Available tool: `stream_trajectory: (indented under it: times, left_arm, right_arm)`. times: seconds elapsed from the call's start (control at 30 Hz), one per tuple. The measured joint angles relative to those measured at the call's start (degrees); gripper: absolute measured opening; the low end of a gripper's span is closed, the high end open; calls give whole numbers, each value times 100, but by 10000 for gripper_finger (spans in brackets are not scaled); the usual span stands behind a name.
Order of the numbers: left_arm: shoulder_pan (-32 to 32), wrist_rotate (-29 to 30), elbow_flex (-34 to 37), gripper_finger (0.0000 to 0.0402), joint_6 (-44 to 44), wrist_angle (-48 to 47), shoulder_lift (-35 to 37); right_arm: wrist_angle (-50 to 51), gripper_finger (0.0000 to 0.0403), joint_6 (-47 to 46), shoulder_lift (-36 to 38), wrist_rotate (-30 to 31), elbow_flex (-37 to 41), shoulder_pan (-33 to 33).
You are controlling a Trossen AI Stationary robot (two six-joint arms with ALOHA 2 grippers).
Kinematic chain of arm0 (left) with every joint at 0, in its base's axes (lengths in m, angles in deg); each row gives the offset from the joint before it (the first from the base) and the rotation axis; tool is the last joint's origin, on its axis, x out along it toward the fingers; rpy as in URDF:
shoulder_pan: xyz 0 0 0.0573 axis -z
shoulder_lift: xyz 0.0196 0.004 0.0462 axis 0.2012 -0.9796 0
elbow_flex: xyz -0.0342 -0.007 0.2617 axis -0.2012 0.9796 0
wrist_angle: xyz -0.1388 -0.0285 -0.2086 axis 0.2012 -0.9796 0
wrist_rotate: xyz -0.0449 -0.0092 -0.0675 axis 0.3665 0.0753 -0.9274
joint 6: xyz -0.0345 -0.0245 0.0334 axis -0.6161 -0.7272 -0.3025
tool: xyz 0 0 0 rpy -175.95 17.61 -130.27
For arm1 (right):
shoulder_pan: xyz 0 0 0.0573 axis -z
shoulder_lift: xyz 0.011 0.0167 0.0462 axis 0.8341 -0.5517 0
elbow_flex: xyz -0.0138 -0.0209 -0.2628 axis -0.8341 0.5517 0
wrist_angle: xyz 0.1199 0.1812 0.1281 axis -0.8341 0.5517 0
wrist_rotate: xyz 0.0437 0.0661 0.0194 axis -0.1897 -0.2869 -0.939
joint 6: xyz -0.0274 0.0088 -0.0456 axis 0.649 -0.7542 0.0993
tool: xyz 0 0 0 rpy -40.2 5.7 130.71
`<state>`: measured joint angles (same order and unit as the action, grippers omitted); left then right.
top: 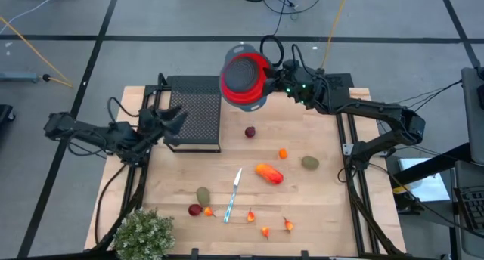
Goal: Pick & Place Fruit
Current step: Put the red strainer bowl on the shelf
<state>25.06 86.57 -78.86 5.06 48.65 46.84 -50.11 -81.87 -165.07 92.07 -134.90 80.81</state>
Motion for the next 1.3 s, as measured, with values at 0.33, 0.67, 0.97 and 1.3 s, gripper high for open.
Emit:
stream_trajectory:
  times: [0.33, 0.67, 0.97, 1.3]
  left_arm:
    - [-207, 807, -1008, 207, 865, -6, -1522]
    - [-785, 594, -1777, 207, 515, 4, -2421]
    - [-994, 670, -2128, 207, 545, 0, -2918]
    - [-1209, 497, -2146, 207, 63, 48, -3023]
  right_arm:
    - [-699, 2, 710, 0, 851, 0, -377]
    - [-1185, 3, 1407, -73, 1348, 0, -829]
    - [-1847, 2, 1989, -299, 1593, -2, -1185]
    - [-1885, 2, 2155, -291, 1861, -2, -1232]
